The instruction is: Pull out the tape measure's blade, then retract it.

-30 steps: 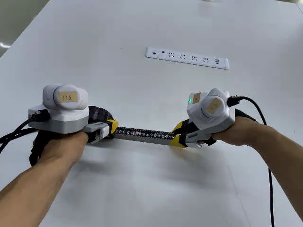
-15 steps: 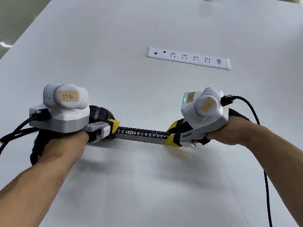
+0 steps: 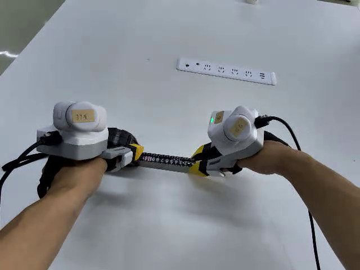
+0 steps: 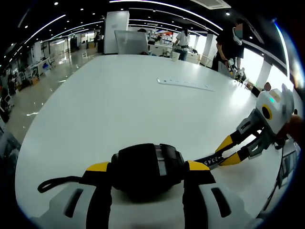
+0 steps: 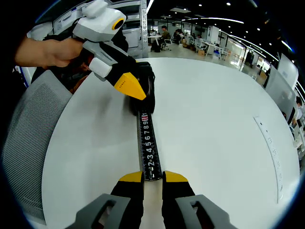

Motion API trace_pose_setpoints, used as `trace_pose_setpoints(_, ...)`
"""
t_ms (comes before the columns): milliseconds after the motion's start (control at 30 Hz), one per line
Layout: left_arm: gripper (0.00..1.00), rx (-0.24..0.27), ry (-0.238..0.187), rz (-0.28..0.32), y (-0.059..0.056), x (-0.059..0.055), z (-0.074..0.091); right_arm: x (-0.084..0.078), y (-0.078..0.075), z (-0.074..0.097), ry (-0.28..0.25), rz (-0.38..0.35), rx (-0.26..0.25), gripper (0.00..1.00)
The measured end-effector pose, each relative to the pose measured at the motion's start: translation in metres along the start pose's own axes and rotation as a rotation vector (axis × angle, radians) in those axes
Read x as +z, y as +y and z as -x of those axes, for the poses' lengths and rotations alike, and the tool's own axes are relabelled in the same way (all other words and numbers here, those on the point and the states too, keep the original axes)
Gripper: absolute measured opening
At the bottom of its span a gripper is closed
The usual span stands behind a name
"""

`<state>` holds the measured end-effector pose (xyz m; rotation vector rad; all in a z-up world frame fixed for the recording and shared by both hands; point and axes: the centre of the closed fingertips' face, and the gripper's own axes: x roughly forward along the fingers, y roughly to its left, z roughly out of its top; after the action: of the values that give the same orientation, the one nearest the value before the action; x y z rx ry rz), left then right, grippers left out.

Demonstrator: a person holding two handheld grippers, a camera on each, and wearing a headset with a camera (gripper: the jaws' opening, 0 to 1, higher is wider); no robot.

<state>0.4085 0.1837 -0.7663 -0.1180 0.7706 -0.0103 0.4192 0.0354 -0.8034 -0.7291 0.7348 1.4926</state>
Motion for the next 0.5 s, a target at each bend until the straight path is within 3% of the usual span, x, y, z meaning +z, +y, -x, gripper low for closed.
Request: trace_pose_setpoints(500, 0.55, -0.003, 0.002, 0.001, 0.000, 0.000, -0.001, 0.018, 0.003, -0.016, -0.034, 0.004, 0.009, 0.10)
